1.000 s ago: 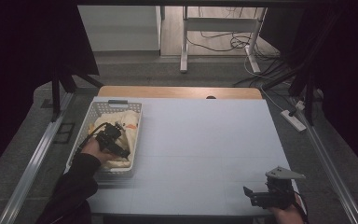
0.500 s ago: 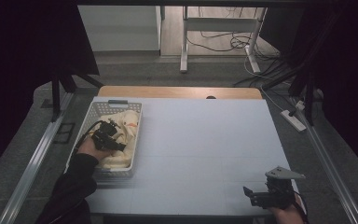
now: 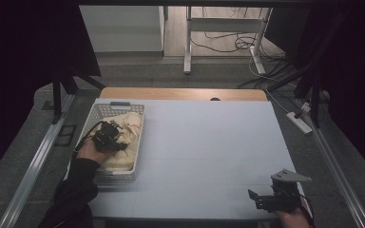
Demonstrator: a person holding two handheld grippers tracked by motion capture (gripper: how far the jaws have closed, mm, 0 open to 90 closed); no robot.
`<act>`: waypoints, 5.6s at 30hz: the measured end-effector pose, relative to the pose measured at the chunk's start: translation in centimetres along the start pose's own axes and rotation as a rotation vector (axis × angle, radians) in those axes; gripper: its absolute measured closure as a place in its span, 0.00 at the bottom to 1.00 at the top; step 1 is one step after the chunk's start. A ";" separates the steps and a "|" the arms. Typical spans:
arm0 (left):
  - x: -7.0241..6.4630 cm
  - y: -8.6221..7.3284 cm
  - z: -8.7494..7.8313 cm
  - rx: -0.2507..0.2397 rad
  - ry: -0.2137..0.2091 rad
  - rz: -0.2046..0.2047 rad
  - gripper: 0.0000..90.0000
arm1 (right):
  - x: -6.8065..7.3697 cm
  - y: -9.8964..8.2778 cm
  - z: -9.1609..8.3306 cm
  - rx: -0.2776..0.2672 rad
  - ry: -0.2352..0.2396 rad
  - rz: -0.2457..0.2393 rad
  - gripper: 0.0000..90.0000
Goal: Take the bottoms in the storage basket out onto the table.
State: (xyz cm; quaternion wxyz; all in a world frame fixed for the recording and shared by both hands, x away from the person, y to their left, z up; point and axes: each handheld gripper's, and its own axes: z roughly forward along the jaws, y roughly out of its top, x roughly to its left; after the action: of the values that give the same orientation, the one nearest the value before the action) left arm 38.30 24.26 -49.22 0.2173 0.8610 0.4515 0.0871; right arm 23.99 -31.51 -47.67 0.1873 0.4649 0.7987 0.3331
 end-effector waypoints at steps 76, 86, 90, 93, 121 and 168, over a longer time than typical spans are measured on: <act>0.1 2.3 -15.2 -0.499 -0.005 -0.080 0.77 | 0.0 0.0 0.0 0.002 -0.001 0.007 0.00; -0.6 3.7 -15.7 -0.508 -0.013 -0.053 0.77 | -0.1 0.0 0.0 0.000 0.000 0.009 0.00; -1.0 4.2 -15.8 -0.509 -0.017 -0.042 0.77 | -0.1 0.0 0.0 -0.001 -0.001 0.010 0.00; -1.3 4.7 -15.8 -0.512 -0.024 -0.036 0.77 | -0.1 0.0 0.0 -0.001 0.000 0.010 0.00; -5.3 9.9 -14.0 -0.503 -0.105 0.054 0.77 | -0.1 0.0 0.0 -0.002 0.001 0.008 0.00; -11.4 15.0 -8.1 -0.462 -0.226 0.143 0.77 | -0.1 -0.1 -0.1 -0.012 0.006 0.005 0.00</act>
State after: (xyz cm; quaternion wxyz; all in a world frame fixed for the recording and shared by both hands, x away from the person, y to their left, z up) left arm 40.01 9.88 -34.64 0.4505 0.8224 0.3307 0.1062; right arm 23.90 -31.64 -47.61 0.1868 0.4646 0.7961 0.3397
